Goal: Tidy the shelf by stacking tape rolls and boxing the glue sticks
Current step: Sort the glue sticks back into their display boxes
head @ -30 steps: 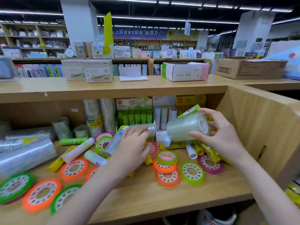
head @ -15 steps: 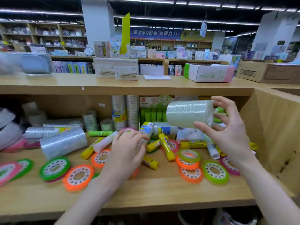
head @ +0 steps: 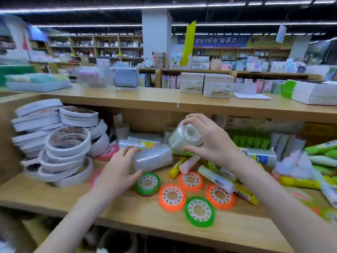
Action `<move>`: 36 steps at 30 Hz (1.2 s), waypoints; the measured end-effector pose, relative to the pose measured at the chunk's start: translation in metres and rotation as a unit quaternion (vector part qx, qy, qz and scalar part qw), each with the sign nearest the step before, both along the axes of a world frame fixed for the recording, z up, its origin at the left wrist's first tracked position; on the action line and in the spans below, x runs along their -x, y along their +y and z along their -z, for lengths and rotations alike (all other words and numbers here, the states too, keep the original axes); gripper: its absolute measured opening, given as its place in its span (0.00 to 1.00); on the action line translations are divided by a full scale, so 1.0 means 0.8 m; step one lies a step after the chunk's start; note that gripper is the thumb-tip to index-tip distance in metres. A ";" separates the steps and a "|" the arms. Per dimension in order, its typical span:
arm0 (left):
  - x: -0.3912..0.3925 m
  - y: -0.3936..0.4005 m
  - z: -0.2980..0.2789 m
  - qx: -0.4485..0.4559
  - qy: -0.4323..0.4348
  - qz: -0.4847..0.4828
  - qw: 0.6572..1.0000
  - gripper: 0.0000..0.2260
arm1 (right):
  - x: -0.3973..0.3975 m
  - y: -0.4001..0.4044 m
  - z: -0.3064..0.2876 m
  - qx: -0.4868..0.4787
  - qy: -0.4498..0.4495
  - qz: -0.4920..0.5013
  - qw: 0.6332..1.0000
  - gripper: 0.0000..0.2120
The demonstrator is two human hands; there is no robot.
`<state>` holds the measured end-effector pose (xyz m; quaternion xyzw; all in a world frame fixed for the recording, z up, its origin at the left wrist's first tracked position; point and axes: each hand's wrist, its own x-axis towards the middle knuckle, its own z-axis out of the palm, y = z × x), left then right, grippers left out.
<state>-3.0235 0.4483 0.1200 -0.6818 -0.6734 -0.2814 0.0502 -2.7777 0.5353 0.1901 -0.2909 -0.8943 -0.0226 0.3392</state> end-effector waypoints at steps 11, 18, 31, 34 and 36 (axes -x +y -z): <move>0.041 0.005 -0.028 0.001 -0.182 0.094 0.979 0.26 | 0.026 0.002 0.011 0.063 0.085 0.020 0.994 0.23; 0.058 -0.016 -0.031 -0.064 -0.182 0.066 0.979 0.23 | 0.049 -0.015 0.042 0.096 0.048 0.024 0.994 0.31; 0.055 -0.015 0.027 -0.073 -0.117 0.009 0.990 0.29 | 0.054 -0.010 0.065 0.040 -0.080 0.138 0.986 0.27; 0.060 -0.013 0.031 -0.081 -0.082 0.001 0.993 0.31 | 0.032 -0.016 0.065 -0.075 -0.132 0.046 0.987 0.12; 0.062 -0.012 0.032 -0.105 -0.037 -0.005 0.994 0.29 | 0.025 -0.020 0.067 -0.073 -0.189 0.040 0.978 0.09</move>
